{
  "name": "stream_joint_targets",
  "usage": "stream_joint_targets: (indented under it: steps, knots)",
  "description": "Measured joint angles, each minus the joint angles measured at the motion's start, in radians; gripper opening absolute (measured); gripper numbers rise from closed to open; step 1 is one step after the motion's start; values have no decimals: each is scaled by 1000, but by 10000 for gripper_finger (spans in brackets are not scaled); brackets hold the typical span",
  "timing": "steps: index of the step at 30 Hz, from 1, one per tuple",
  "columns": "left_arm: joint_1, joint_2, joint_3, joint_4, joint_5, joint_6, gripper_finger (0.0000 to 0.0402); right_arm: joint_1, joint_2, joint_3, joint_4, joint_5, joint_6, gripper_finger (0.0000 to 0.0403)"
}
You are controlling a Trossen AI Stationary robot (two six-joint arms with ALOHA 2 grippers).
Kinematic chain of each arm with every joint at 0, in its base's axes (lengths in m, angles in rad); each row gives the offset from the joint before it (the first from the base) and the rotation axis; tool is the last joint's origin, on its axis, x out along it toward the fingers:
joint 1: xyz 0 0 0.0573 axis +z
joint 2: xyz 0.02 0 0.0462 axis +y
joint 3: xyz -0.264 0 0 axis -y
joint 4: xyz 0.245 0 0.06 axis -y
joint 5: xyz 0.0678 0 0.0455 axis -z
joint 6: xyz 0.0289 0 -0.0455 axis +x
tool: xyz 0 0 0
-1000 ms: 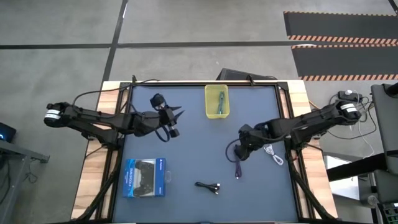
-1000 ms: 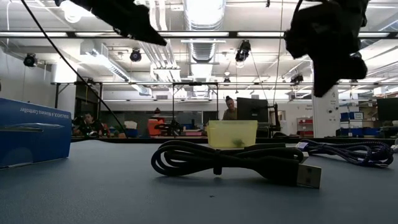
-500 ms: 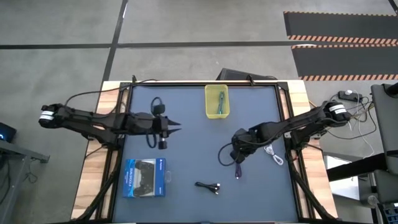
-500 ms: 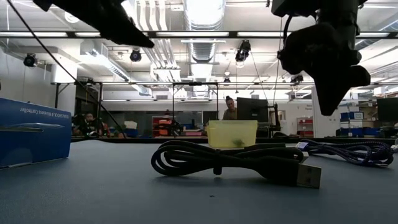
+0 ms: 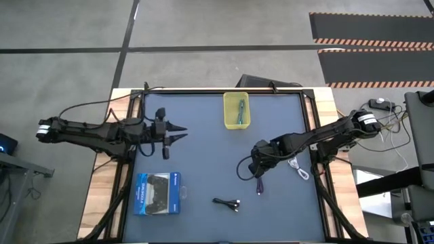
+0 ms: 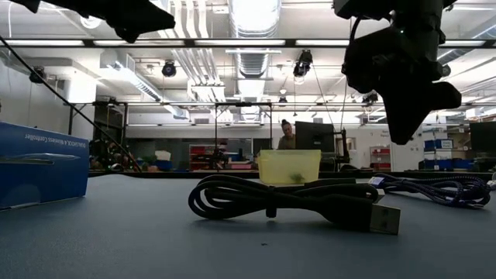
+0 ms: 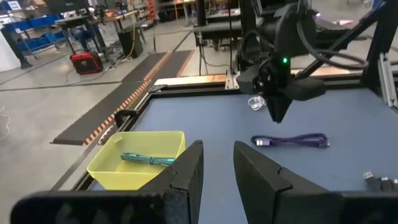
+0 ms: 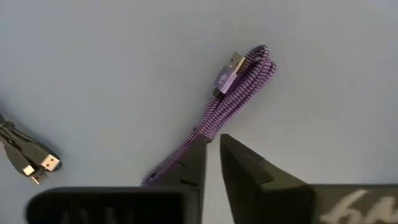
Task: Pick and place USB-C Cables
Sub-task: Put the purple charger cable into the yellow bin
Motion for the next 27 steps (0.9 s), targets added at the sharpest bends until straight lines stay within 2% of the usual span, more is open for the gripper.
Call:
stream_joint_targets:
  steps: [7, 12, 16, 27]
  knots:
    - [0, -21, -29, 0, 0, -1, 73, 0, 30, 0, -16, -3, 65, 149]
    - [0, -17, -31, 1, 0, -1, 73, 0, 59, 0, -16, -3, 94, 199]
    - [0, -19, -31, 1, 0, -1, 73, 0, 80, 0, -5, 0, 100, 212]
    - [0, -18, -39, 1, 0, 0, 73, 0, 190, 20, 44, 0, 111, 210]
